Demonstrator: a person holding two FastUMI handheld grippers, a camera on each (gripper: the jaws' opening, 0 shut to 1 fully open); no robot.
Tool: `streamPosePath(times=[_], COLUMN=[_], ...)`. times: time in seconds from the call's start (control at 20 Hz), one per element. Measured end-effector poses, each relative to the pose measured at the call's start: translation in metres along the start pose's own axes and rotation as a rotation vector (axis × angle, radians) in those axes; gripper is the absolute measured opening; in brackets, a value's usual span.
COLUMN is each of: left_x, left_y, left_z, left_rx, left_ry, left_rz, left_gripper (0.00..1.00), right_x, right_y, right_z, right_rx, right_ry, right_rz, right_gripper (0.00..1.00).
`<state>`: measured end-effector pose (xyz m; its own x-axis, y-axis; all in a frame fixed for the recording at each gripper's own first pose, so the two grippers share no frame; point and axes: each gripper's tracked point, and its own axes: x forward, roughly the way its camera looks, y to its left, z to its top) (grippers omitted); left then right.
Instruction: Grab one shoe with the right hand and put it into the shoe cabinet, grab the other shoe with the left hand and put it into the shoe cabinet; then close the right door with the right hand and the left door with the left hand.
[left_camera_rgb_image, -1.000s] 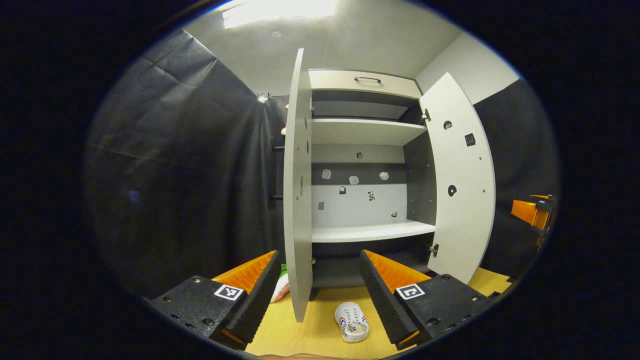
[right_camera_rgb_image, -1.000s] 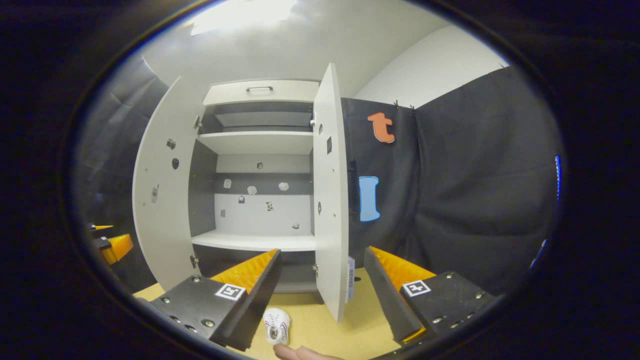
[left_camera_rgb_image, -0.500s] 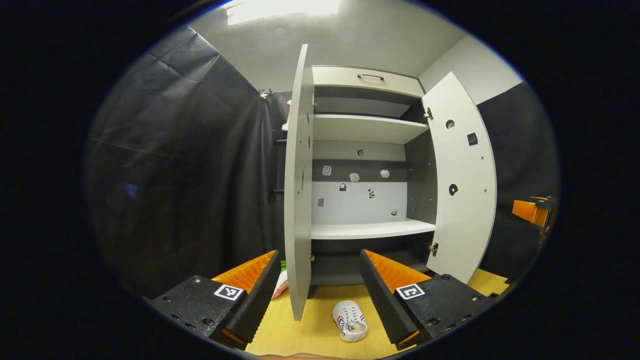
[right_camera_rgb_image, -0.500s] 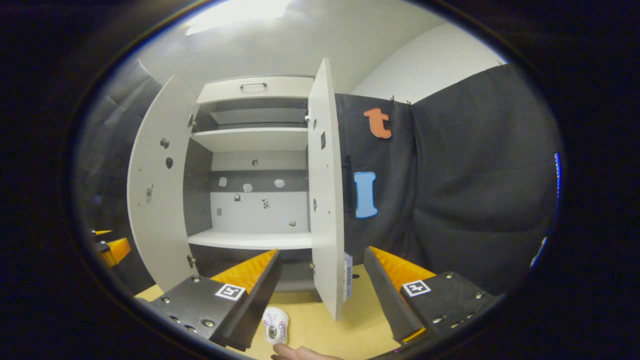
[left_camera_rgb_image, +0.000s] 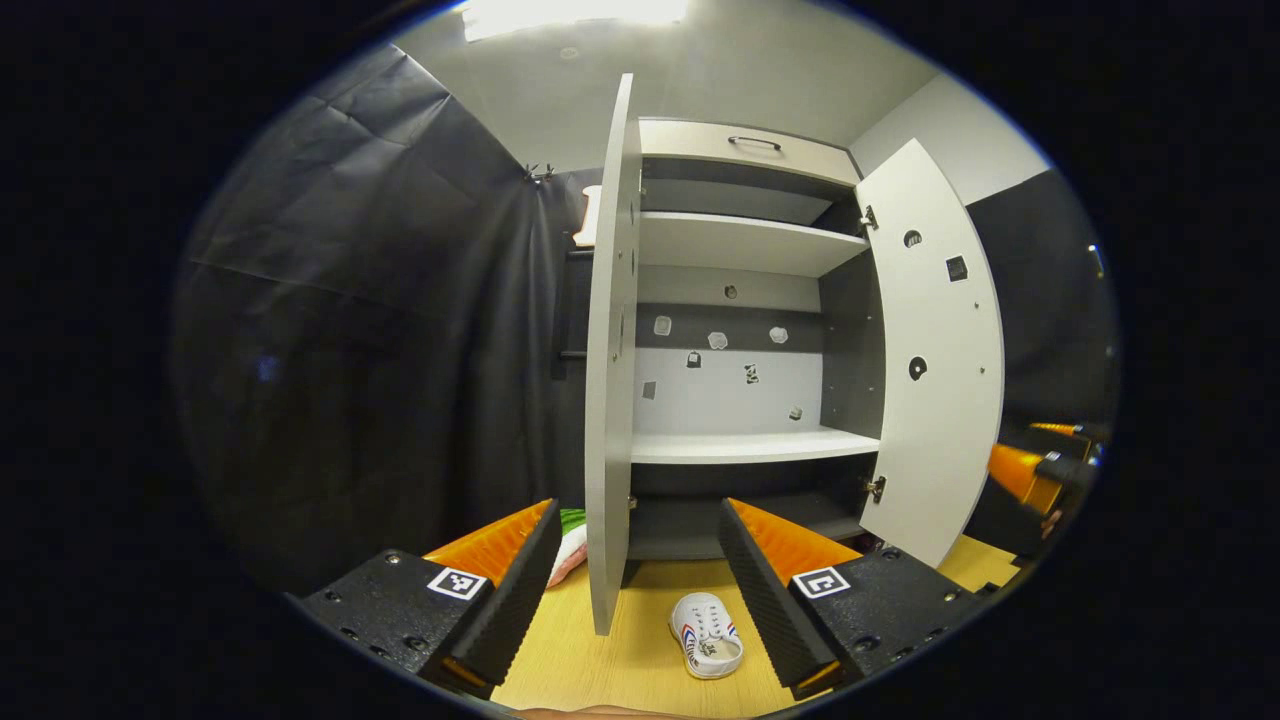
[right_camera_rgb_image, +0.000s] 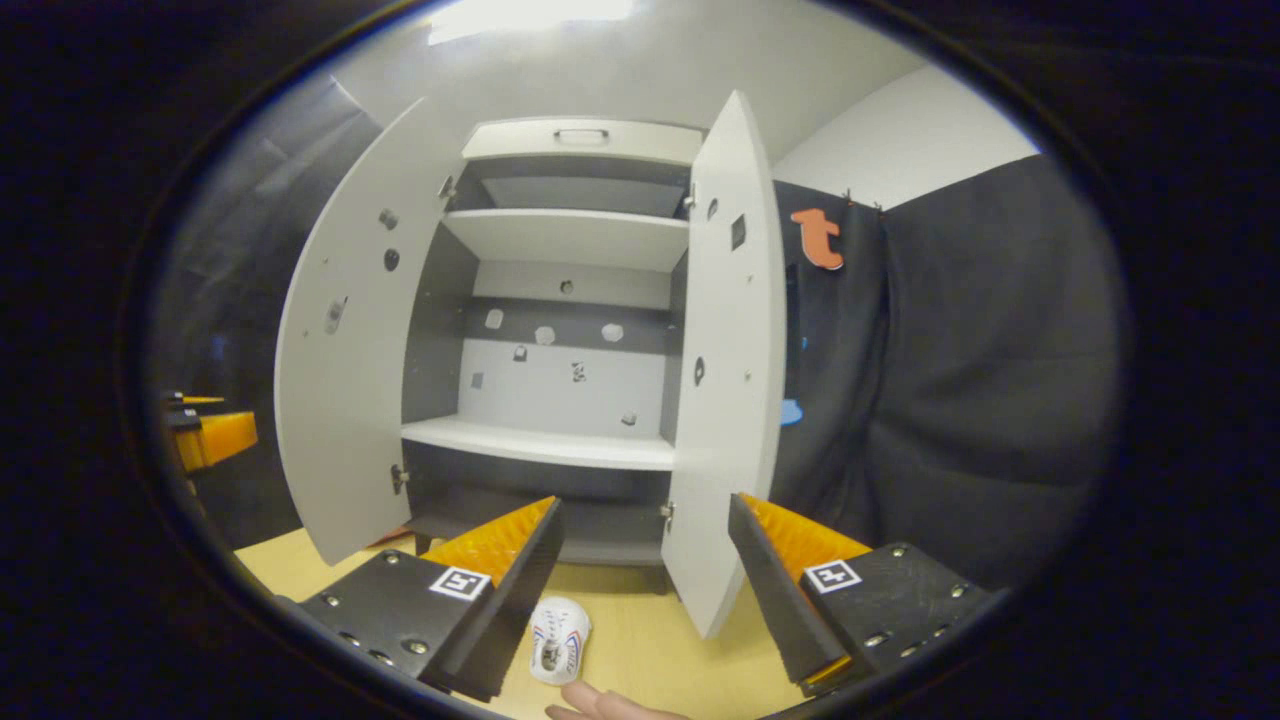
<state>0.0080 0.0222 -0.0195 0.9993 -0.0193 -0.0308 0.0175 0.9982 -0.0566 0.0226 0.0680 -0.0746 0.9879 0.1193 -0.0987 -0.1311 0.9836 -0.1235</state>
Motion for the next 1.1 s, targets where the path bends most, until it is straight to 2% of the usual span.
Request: streamPosePath(times=[0.15,0.2,0.25,0.45,0.65,0.75,0.85,1.05,1.1], left_x=[-0.001,-0.001,-0.001,0.002,0.004,0.005,0.006,0.008,0.009], left_y=[0.001,0.003,0.006,0.018,0.02,0.026,0.027,0.02,0.019], left_z=[0.0,0.001,0.0,-0.005,-0.012,-0.015,-0.018,-0.029,-0.031], left_rx=[-0.007,-0.008,-0.007,0.012,0.006,0.032,0.048,0.051,0.045], left_ry=[-0.014,-0.017,-0.02,-0.011,0.002,0.008,0.007,0.032,0.042], left_rz=[-0.004,-0.003,0.004,0.044,0.042,0.067,0.072,0.034,0.027], left_gripper=[0.95,0.94,0.94,0.95,0.95,0.95,0.95,0.95,0.95], right_x=[0.023,0.032,0.039,0.064,0.077,0.078,0.075,0.076,0.079], right_y=[0.03,0.04,0.047,0.077,0.107,0.116,0.131,0.136,0.135], right_z=[-0.051,-0.07,-0.089,-0.162,-0.239,-0.273,-0.3,-0.327,-0.334], right_rx=[0.027,0.036,0.037,0.015,0.005,-0.011,-0.014,0.026,0.039], right_ry=[0.085,0.115,0.146,0.258,0.422,0.494,0.553,0.632,0.645], right_rz=[0.055,0.072,0.082,0.115,0.146,0.152,0.17,0.131,0.123], right_gripper=[0.94,0.99,0.99,0.99,0.98,0.99,0.95,0.83,0.84])
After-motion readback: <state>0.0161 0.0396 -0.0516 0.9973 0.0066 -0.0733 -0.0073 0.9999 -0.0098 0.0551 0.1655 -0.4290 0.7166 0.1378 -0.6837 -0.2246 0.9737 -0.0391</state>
